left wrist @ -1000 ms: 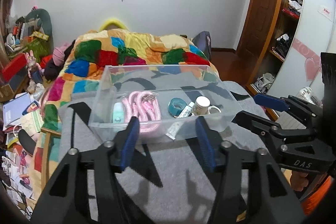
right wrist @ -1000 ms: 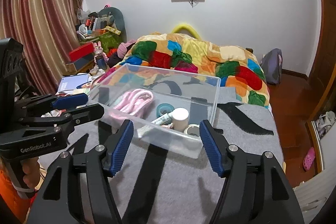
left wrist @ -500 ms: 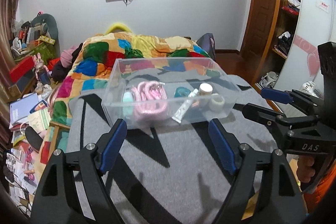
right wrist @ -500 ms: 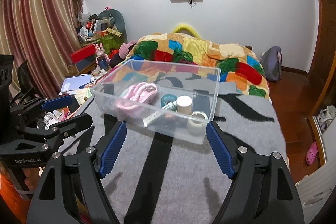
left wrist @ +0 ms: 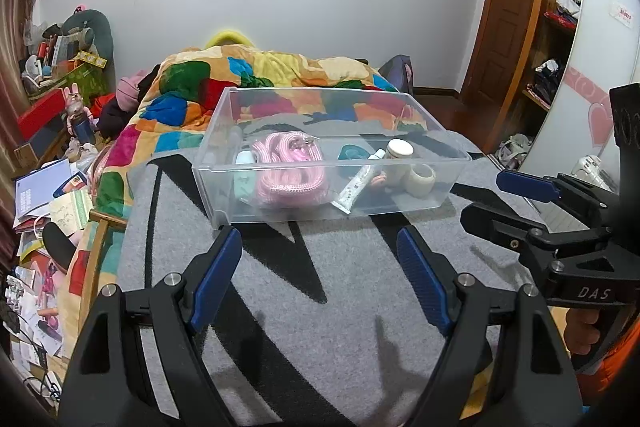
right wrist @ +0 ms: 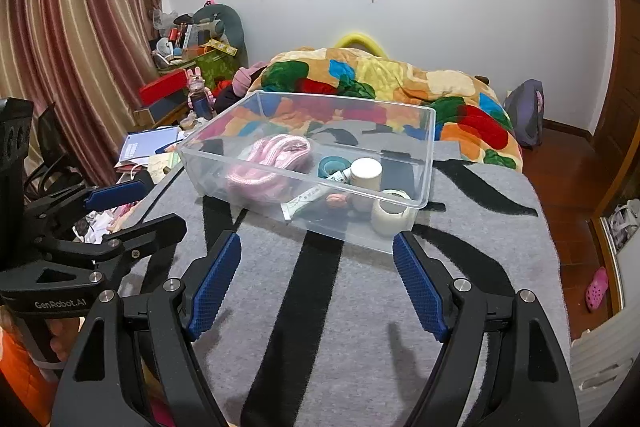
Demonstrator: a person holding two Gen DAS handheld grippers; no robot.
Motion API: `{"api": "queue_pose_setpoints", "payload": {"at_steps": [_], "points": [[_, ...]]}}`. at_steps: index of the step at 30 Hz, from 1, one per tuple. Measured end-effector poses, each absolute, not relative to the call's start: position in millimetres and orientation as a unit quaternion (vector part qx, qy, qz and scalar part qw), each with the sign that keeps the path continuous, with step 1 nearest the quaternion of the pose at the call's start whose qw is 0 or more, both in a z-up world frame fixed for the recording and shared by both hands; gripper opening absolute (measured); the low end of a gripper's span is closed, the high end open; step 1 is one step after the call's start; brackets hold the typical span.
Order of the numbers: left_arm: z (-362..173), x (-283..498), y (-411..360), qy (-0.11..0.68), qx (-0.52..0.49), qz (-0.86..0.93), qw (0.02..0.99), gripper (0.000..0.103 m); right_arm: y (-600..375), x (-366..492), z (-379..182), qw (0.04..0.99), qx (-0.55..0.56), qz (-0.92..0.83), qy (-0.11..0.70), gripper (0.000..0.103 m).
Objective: Organize objects
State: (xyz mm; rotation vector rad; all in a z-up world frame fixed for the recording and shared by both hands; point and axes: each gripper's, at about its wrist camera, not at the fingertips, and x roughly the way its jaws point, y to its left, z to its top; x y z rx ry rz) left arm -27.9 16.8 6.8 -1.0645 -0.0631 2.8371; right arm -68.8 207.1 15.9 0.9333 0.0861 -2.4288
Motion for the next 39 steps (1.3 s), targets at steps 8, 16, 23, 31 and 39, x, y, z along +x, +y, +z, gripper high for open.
{"api": "queue_pose_setpoints", "payload": {"at_steps": [8,16,23,31,39], "points": [[5.7,-28.7,18.4,-0.021,-0.352,0.934,0.056,0.08,206.9,-69.6,15.0,0.266,0.349,-0.898,0.029,0.076],[5.2,-28.3,19.2,-0.023,-0.352,0.934,0.057,0.08,206.0,-69.0,14.2,0.267,0.35,-0.897,0.028,0.076],[4.3,-28.3,19.8,-0.024,-0.353,0.934,0.057,0.08,206.1,-69.2,14.2,0.267,0.35,-0.897,0.028,0.076],[3.4,-28.2,20.2,-0.025,-0.354,0.933,0.059,0.08,205.2,-67.4,12.9,0.268,0.352,-0.896,0.027,0.076],[3.8,-26.9,21.5,-0.025,-0.353,0.933,0.061,0.08,205.0,-66.8,12.5,0.267,0.353,-0.896,0.025,0.076]]}}
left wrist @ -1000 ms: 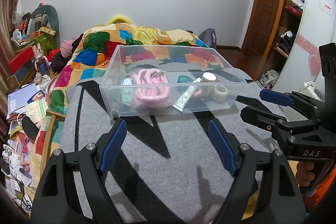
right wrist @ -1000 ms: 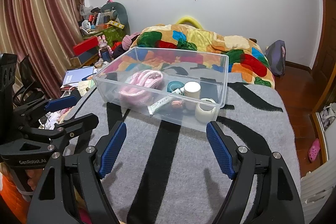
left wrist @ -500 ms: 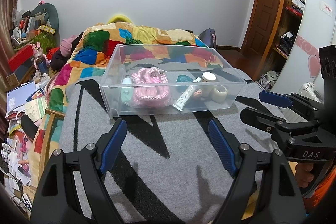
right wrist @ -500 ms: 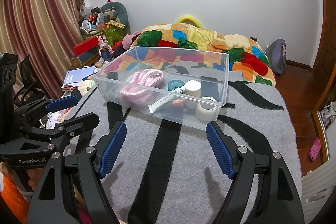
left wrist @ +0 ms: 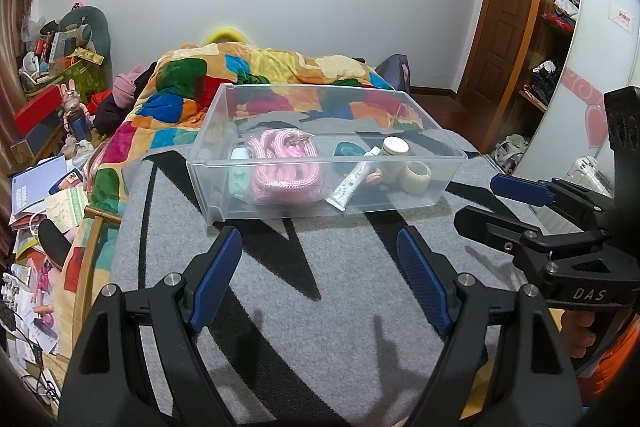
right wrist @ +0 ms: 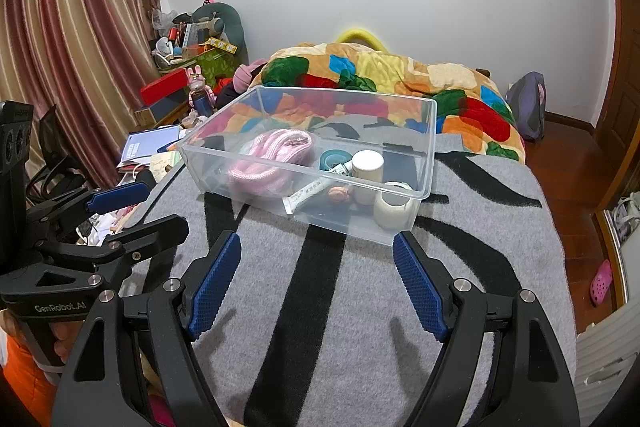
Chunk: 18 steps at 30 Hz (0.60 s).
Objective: Organize objects
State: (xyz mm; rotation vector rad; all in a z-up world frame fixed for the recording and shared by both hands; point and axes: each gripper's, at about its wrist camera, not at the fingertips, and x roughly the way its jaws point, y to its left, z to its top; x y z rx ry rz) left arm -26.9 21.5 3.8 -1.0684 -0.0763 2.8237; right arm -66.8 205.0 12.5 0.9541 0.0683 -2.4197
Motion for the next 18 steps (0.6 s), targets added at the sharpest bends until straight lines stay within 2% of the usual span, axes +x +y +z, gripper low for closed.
{"api": "queue_pose_setpoints", "payload": {"at_steps": [18], "points": [[5.8,-25.6,21.1,-0.032,-0.356,0.932,0.064,0.08,207.3,-67.4,12.0,0.266,0.357,-0.895,0.022,0.076]]}}
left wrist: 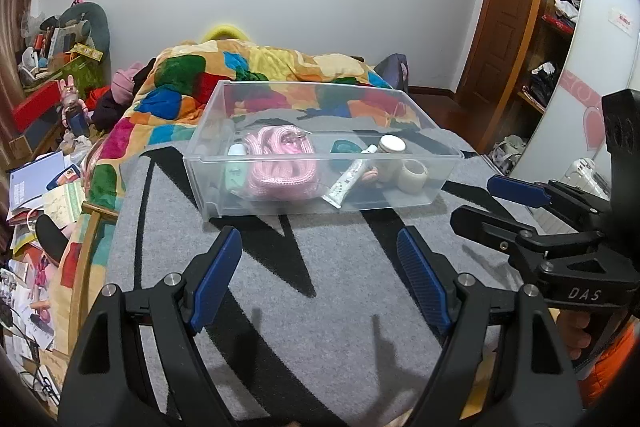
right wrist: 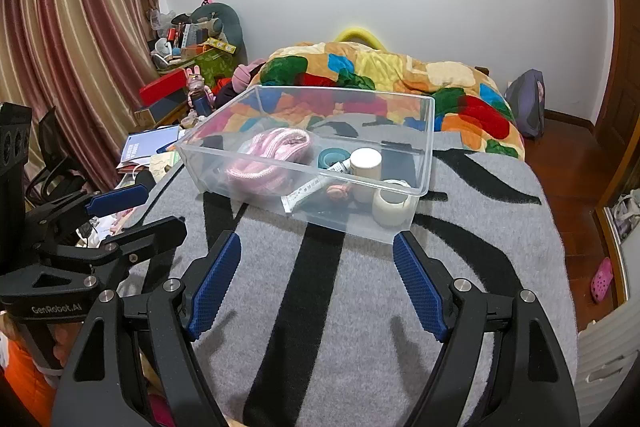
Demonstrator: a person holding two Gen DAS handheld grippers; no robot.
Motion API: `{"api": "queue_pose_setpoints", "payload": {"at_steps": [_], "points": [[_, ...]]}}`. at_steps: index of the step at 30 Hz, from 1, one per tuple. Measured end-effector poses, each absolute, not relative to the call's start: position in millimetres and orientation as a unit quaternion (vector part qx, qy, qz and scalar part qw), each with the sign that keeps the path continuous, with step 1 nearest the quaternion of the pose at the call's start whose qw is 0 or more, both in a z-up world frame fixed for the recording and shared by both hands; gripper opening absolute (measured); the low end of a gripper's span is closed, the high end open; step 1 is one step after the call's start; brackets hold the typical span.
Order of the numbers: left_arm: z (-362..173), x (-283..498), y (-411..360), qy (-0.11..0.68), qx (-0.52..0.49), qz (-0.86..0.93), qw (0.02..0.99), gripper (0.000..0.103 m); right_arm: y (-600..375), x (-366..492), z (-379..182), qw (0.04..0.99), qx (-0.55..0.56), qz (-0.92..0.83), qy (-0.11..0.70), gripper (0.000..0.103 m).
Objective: Organize objects
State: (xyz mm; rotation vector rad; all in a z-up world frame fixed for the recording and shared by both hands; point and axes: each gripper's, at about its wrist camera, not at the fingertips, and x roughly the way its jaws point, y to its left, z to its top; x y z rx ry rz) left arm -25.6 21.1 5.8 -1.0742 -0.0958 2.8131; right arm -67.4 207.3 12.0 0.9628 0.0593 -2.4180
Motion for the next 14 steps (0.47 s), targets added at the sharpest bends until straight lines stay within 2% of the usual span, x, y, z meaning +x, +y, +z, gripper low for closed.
{"api": "queue_pose_setpoints", "payload": {"at_steps": [14], "points": [[9.6,-21.9,22.3,-0.03,-0.343,0.936,0.072,0.08,208.3,-66.7,9.1,0.265,0.36,-0.894,0.02,0.076]]}}
